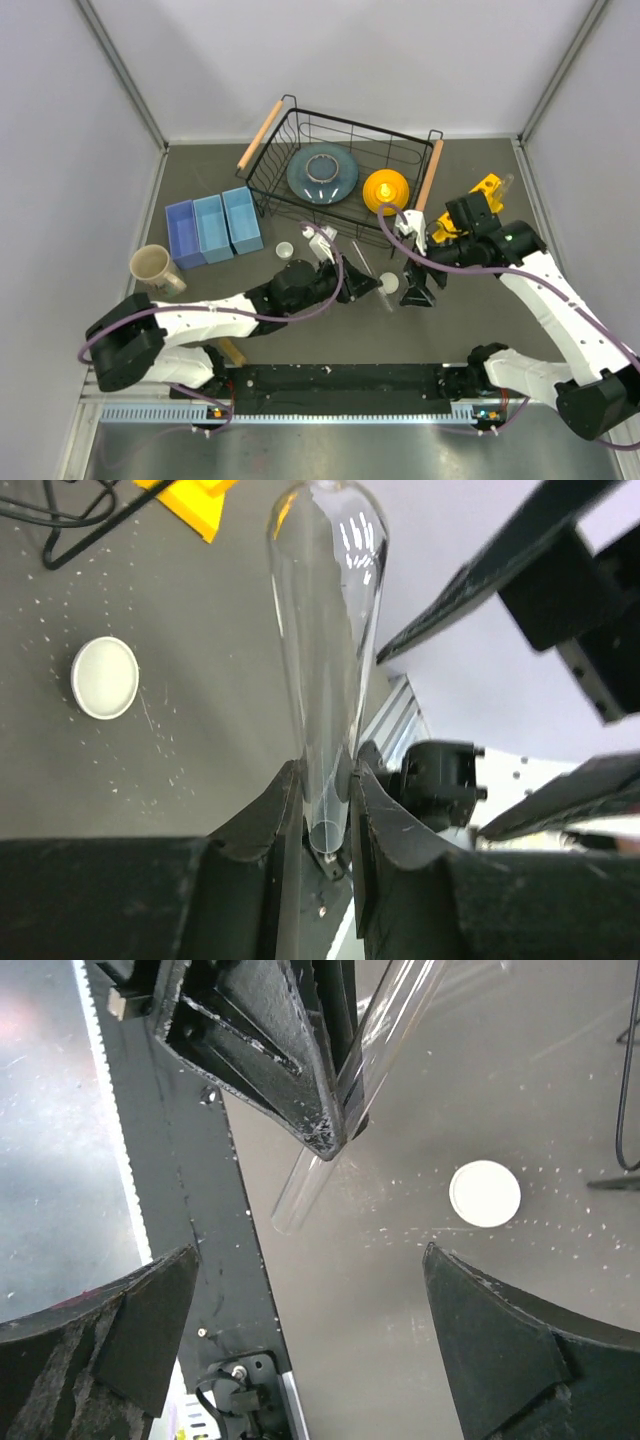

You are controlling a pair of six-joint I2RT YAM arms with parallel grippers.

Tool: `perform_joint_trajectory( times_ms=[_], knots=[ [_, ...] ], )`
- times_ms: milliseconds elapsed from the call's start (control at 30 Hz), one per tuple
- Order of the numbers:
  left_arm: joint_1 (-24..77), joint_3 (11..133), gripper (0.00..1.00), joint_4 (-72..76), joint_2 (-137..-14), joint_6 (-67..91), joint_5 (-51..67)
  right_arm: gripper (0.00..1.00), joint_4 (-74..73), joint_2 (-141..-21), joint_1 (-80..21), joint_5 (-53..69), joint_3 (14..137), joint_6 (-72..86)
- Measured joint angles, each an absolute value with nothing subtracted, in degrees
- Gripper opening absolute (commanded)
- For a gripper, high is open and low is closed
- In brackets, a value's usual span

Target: Organize the chemistry lab equipment

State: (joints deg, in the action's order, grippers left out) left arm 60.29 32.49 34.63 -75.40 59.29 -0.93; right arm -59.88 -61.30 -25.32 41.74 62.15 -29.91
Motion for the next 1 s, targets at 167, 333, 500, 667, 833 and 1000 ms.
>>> perform_joint_trajectory(
  times_ms=[167, 333, 500, 667, 833, 1000],
  knots=[
    [60.7, 32.5, 0.00, 28.5, -70.1, 48.1, 6.9, 0.97, -64.5, -61.6, -24.9, 47.2, 67.0, -33.0],
    [62.5, 33.5, 0.00, 22.3, -68.2, 39.6, 12.7, 0.95, -66.2, -66.2, -24.6, 56.6, 71.4, -31.3],
    [64.1, 37.7, 0.00, 17.7, -69.2, 34.6, 15.3, 0.93, -65.7, -71.0, -24.6, 61.8, 72.1, -26.7],
    [65.0, 42.5, 0.00, 16.2, -72.1, 32.2, 15.7, 0.83, -62.6, -71.3, -24.6, 62.8, 70.6, -21.5],
    [65.3, 43.9, 0.00, 15.1, -73.8, 31.3, 15.6, 0.63, -60.8, -71.1, -24.6, 62.4, 68.2, -18.8],
    [65.4, 44.9, 0.00, 12.8, -75.1, 31.6, 15.1, 0.49, -60.1, -70.0, -24.8, 60.4, 67.9, -18.3]
  ],
)
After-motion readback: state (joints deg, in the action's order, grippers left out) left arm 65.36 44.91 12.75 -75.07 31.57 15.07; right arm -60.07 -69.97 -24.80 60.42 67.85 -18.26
